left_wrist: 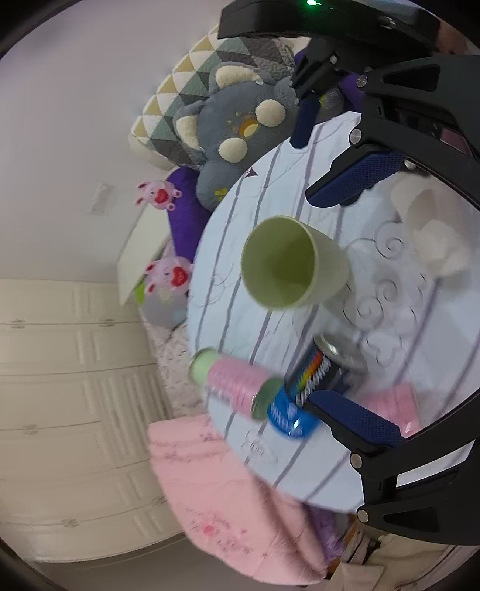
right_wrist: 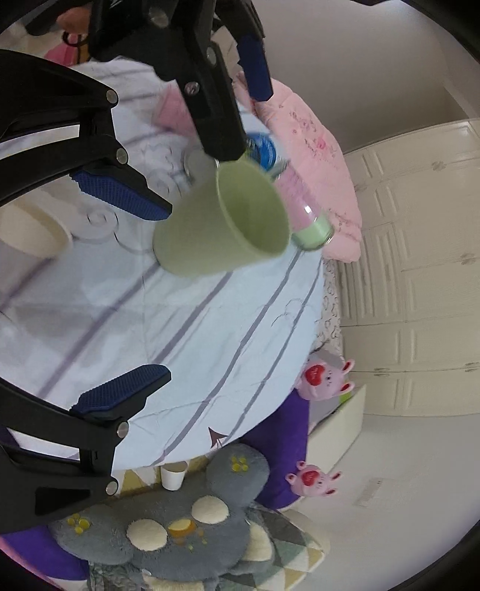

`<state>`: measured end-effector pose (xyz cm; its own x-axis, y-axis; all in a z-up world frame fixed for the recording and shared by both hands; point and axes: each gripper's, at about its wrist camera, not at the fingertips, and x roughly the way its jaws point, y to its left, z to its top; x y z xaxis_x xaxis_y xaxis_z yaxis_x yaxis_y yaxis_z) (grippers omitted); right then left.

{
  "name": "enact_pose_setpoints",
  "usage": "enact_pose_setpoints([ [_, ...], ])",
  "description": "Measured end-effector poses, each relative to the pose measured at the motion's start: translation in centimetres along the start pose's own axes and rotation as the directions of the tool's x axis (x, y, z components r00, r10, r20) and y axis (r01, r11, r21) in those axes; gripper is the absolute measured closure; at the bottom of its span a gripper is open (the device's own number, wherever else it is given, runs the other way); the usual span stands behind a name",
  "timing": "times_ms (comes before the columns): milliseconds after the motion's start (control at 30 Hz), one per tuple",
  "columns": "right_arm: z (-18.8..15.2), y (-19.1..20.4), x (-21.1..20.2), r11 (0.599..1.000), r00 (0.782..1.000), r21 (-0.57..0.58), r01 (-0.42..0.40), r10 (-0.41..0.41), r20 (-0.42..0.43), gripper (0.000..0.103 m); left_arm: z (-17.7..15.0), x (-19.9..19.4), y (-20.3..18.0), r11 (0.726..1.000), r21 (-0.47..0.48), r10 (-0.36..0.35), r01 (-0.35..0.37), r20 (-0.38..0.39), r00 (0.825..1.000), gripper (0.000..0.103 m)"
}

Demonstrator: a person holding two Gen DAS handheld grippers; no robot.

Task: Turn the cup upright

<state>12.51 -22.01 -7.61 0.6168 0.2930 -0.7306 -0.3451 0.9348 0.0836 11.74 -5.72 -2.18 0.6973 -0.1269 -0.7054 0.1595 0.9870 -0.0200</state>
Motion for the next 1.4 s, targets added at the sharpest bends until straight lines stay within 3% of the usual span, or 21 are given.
enact_pose_setpoints([
  [267,-1.2,4.0,-5.0,0.992,0.99,0.019,0.127,-0.127,0.053,0.021,-2.3,-6.5,3.1,0.999,0.015,0.034,-0.035,0.109,0.993,0.001],
  [633,-2.5,7.9,-10.6,0.983,0.965,0.125,0.134,-0.158,0.211,0.021,-6.0,-10.4,5.5,1.0,0.012,0.022,-0.024,0.15,0.988,0.001],
  [900,-3.8,9.5,-12.7,0.971,0.925,0.175,0.162,-0.211,0.315,0.021,-7.2,-12.0,5.6,0.999,0.033,-0.002,-0.005,0.201,0.98,0.0],
  [1133,-4.6,11.5,-13.7,0.959,0.859,0.137,0.247,-0.282,0.427,0.021,-7.5,-12.7,6.0,1.0,0.029,-0.001,-0.007,0.241,0.971,0.0],
  [1400,-4.5,12.0,-13.6,0.961,0.852,0.116,0.25,-0.275,0.445,0.021,-7.7,-13.2,6.2,0.998,0.017,0.046,-0.052,0.274,0.961,0.0],
])
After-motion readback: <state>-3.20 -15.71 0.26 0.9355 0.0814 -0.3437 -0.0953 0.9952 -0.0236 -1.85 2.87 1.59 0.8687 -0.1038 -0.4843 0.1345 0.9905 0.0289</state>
